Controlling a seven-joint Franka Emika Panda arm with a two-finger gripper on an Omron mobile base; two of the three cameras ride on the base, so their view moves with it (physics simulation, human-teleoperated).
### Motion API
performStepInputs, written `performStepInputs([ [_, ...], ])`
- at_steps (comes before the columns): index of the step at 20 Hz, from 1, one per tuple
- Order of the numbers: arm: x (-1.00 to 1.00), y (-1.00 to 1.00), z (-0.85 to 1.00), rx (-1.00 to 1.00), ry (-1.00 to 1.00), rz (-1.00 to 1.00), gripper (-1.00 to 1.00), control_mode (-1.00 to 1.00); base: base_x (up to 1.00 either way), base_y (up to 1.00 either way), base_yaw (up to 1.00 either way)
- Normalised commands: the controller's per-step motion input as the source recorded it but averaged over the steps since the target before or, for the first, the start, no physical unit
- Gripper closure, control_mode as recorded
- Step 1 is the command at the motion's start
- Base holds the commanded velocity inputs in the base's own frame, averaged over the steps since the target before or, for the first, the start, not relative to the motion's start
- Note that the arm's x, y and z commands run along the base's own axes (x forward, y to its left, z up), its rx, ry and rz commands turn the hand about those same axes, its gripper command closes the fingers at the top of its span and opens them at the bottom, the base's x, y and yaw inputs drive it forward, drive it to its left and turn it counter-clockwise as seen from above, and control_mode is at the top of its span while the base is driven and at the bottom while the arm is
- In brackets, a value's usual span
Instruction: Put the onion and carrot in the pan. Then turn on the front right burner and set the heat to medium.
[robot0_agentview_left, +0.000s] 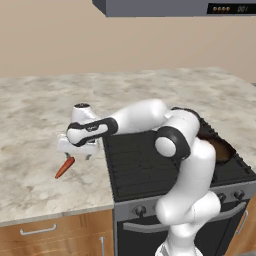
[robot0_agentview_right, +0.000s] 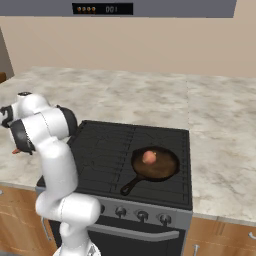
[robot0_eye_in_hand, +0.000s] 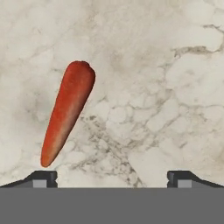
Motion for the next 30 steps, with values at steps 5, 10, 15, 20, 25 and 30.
performStepInputs([
  [5, 0.37, 0.22, -0.26, 0.0, 0.0, 0.0, -1.0, -1.0, 0.0, 0.0, 0.0],
  [10, 0.32, 0.21, -0.26, 0.0, 0.0, 0.0, -1.0, -1.0, 0.0, 0.0, 0.0],
  [15, 0.19, 0.14, -0.27, 0.0, 0.0, 0.0, -1.0, -1.0, 0.0, 0.0, 0.0],
  [20, 0.15, 0.04, -0.29, 0.0, 0.0, 0.0, -1.0, -1.0, 0.0, 0.0, 0.0],
  [25, 0.07, 0.0, -0.29, 0.0, 0.0, 0.0, -1.0, -1.0, 0.0, 0.0, 0.0],
  [30, 0.0, 0.0, -0.31, 0.0, 0.0, 0.0, -1.0, -1.0, 0.0, 0.0, 0.0],
])
